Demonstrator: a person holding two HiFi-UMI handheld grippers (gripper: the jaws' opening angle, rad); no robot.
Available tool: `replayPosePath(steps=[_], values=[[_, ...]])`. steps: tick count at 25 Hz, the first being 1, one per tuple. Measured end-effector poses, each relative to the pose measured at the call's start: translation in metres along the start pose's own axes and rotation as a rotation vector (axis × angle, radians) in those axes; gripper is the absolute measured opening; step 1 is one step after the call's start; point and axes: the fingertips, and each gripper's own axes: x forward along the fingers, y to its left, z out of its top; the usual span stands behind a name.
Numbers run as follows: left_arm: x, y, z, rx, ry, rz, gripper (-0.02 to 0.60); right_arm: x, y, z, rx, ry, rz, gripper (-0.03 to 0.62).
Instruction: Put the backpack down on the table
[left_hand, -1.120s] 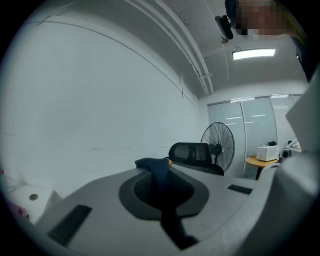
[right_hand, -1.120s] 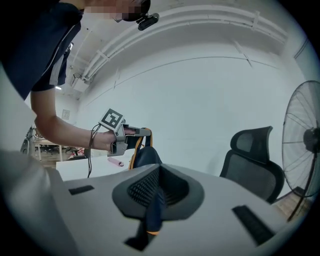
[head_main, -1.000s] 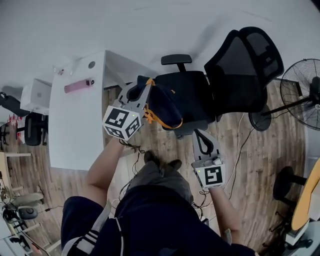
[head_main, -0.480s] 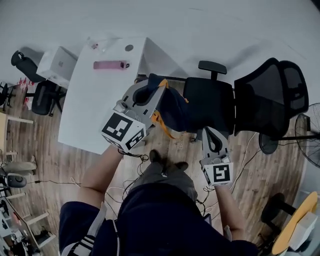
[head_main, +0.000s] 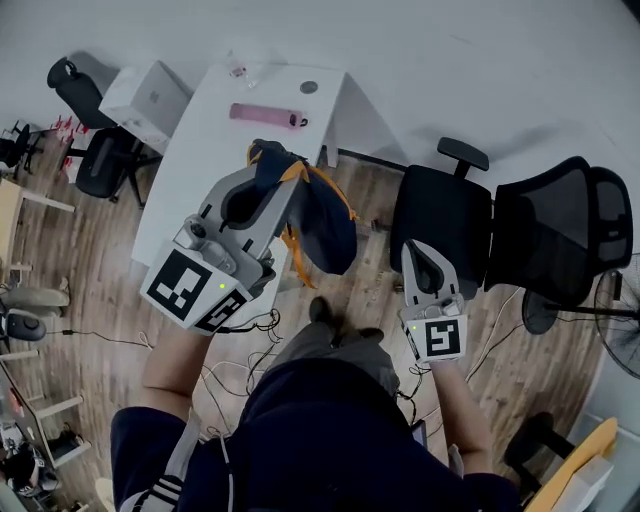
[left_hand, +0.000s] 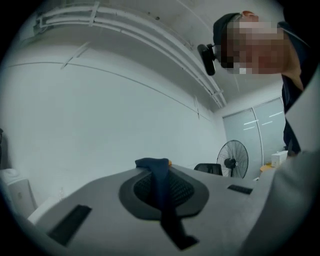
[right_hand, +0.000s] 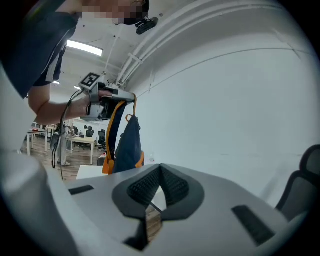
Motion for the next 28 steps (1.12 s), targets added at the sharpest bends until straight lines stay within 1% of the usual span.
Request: replayPosePath(steps=[4, 7, 12, 15, 20, 24, 26, 28], values=[[-0.039, 0.031, 0.038, 0.048, -0.058, 0.053, 0.002, 0.024, 0.018, 0.001, -0.017, 0.009, 0.032, -0.003], [-0.064, 0.055, 0.044, 0.076, -0.055, 0.101, 0.002, 0.039, 0.031, 0.005, -0.030, 0.004, 0.055, -0.003], [-0.100, 0.085, 0.024, 0.079, -0.010, 0.194, 0.002, 0.068, 0.061, 0.017, -0.033, -0.022, 0.119, -0.003], [-0.116, 0.104, 0.012, 0.095, 0.019, 0.261, 0.002, 0.087, 0.079, 0.021, -0.055, -0.010, 0.188, -0.003], [-0.143, 0.137, -0.007, 0.097, 0.049, 0.398, 0.002, 0.121, 0.104, 0.037, -0.032, -0.058, 0.305, -0.003], [-0.159, 0.153, -0.024, 0.093, 0.062, 0.498, 0.002, 0.139, 0.118, 0.042, -0.056, -0.070, 0.404, -0.003], [-0.166, 0.157, -0.032, 0.098, 0.070, 0.538, 0.002, 0.145, 0.123, 0.045, -0.064, -0.078, 0.442, -0.003], [-0.172, 0.162, -0.040, 0.105, 0.080, 0.564, 0.002, 0.149, 0.125, 0.047, -0.067, -0.079, 0.462, -0.003]])
